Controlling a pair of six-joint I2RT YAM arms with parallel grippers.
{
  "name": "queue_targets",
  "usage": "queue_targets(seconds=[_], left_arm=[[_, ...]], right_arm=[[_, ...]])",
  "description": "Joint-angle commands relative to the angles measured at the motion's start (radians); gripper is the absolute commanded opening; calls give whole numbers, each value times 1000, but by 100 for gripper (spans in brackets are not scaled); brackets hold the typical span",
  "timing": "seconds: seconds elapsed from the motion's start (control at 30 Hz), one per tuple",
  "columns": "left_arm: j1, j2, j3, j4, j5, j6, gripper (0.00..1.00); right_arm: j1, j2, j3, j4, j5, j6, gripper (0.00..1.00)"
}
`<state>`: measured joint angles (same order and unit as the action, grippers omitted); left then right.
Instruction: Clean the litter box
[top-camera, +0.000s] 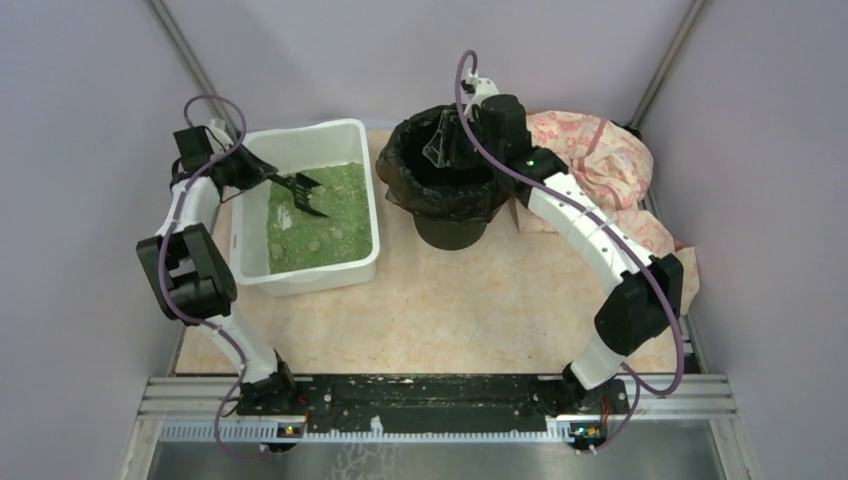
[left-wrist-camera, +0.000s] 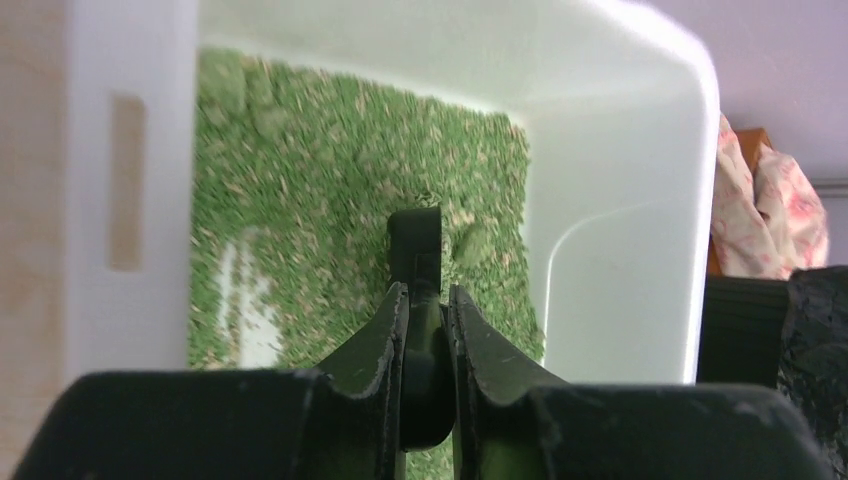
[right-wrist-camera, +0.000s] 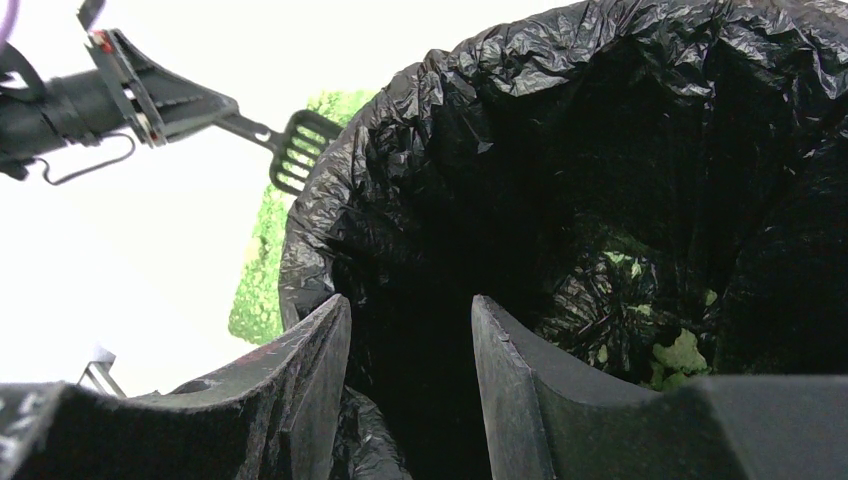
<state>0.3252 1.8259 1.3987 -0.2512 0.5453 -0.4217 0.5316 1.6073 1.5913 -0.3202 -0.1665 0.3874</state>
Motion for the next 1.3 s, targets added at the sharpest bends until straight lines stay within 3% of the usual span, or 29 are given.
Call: queue_targets(seconds=[0.0, 0.33, 0.57, 0.73, 1.07, 1.27], left_arm=[[4, -21, 116, -90, -103, 94, 0], [-2, 32, 55, 12, 4, 17, 0], [-3, 95, -39, 181, 179, -94, 0], [-7, 104, -92, 309, 171, -104, 0], [4, 115, -125, 456, 311, -253, 0], [35, 80, -131, 455, 334, -265, 0]], right_arm=[[-7, 12, 27, 60, -4, 8, 49], [-7, 39, 66, 40, -11, -7, 49], [-7, 45, 68, 32, -16, -8, 49], [-7, 42, 66, 27, -13, -10, 48], [-7, 39, 57, 27, -4, -10, 48], [-7, 40, 51, 30, -5, -6, 48]])
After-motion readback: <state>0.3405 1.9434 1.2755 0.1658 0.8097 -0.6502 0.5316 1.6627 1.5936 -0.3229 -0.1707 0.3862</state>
